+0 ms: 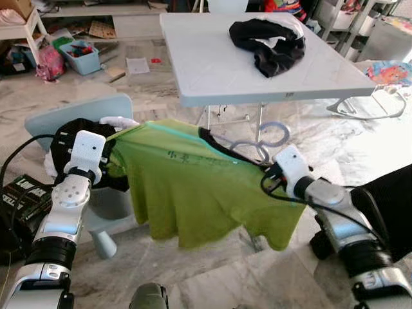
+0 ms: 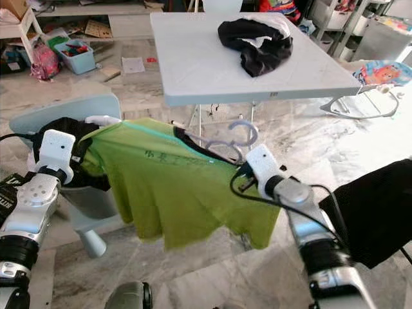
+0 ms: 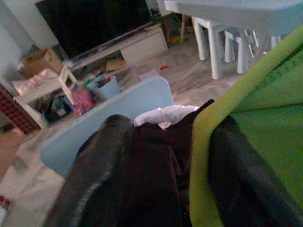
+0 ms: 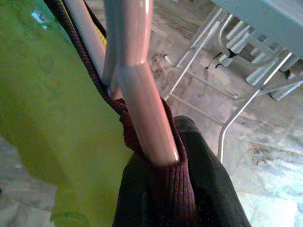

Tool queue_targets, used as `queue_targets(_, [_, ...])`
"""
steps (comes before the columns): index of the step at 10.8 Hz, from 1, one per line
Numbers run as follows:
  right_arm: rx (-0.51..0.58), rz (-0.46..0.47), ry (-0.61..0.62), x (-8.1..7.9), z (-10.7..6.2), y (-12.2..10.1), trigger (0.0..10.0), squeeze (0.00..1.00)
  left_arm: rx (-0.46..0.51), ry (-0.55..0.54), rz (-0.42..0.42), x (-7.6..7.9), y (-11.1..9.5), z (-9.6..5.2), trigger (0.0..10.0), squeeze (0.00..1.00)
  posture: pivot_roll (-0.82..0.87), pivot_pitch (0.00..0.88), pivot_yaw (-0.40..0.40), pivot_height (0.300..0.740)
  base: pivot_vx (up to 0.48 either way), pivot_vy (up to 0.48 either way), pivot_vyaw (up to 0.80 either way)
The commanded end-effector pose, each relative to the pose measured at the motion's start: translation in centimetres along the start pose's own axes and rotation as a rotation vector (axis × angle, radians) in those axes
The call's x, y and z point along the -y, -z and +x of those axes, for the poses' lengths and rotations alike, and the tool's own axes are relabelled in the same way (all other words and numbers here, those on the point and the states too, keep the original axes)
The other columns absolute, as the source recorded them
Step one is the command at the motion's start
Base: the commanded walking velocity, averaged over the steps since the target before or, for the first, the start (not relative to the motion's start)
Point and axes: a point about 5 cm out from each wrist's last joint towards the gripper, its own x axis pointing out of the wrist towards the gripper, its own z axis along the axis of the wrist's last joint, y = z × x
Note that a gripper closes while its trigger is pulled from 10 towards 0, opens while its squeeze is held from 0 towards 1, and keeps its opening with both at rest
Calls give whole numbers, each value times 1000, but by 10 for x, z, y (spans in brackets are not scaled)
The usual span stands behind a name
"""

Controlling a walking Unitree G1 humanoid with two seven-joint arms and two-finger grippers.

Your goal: Hang hanger

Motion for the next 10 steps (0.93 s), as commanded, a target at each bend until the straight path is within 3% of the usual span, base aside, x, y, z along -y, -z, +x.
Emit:
queue_targets(1, [11,53,102,19,-8,-2,10000,0,-70,-119,-86,-17,10,-1,10000,1000,-75,0,-57,740,0,0,0])
queue_targets(2, [57,83,99,21,-8,-9,10000,0,-103,-115,-107,-13,17,-3,10000,1000,-75,0,-57,740,0,0,0])
queue_targets(3, [192,176,130,33,-11,-29,10000,0,-154,-98,-163,-2,26,-7,10000,1000,-78,0,-60,740,0,0,0])
queue_targets(4, [312,333,159,47,-14,-48,10000,0,-217,-64,-235,11,35,-10,10000,1000,-80,0,-61,740,0,0,0])
queue_targets(5, [384,406,183,55,-16,-61,10000,0,-260,1,-303,28,39,-12,10000,1000,-79,0,-65,740,0,0,0])
queue_targets(7, [417,405,175,53,-14,-70,10000,0,-251,112,-290,49,33,-12,10000,1000,-77,0,-65,740,0,0,0])
queue_targets(8, [395,389,183,49,-12,-67,10000,0,-192,102,-259,47,24,-10,10000,1000,-77,0,-65,740,0,0,0])
queue_targets(9, [352,314,225,45,-11,-63,10000,0,-100,99,-236,44,7,-6,10000,1000,-71,0,-63,740,0,0,0])
queue_targets(10, [260,222,281,40,-7,-54,10000,0,-20,153,-270,50,-11,-4,10000,1000,-71,0,-62,740,0,0,0])
